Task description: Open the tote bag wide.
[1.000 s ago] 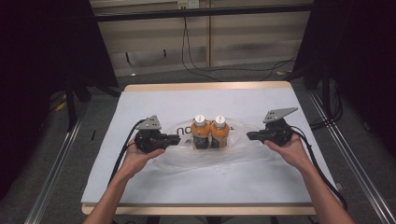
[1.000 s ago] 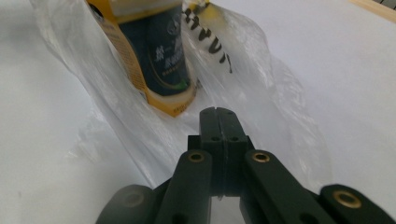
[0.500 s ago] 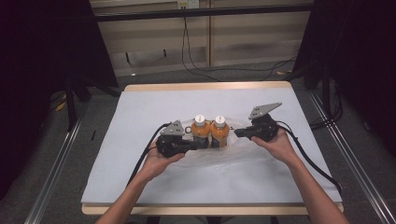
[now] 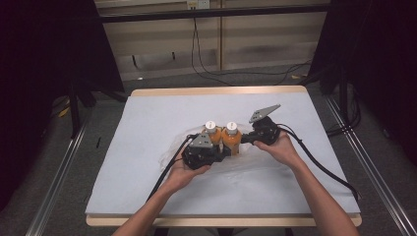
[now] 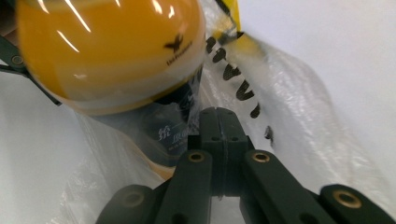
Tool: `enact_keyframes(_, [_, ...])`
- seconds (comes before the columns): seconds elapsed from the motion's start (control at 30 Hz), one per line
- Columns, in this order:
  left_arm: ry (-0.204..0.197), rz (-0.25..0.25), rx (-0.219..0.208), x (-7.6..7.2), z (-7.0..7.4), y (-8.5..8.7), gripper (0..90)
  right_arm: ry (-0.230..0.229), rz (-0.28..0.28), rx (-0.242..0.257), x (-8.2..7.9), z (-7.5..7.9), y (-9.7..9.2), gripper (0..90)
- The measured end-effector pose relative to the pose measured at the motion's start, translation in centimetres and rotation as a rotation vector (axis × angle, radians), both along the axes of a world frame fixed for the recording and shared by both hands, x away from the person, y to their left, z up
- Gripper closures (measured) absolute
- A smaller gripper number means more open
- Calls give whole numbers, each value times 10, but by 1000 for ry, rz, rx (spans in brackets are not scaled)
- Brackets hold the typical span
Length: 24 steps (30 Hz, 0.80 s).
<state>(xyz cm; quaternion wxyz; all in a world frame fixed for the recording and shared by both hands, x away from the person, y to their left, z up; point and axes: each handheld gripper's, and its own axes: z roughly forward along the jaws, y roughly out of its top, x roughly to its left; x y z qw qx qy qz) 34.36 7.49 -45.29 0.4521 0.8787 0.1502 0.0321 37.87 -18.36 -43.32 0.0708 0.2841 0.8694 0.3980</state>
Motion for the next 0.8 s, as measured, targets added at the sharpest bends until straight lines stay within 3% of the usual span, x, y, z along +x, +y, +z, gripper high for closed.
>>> enact_keyframes(0.1, [-8,-9,42,0,-4,2,900,17,2,-16,2,-7,4,900])
enact_keyframes(0.17, [-10,-3,49,-1,-8,2,900,34,2,-23,6,-13,6,900])
enact_keyframes(0.2, [-16,-2,76,-1,-9,2,900,36,0,-24,8,-16,6,900])
enact_keyframes(0.33, [-31,22,80,-1,-18,2,900,55,-23,-22,15,-24,6,900])
enact_keyframes(0.5, [-16,-8,105,-5,-24,0,900,91,-40,-5,26,-32,7,900])
enact_keyframes(0.8, [-21,-25,127,-9,-31,-3,900,128,-53,-40,43,-44,14,900])
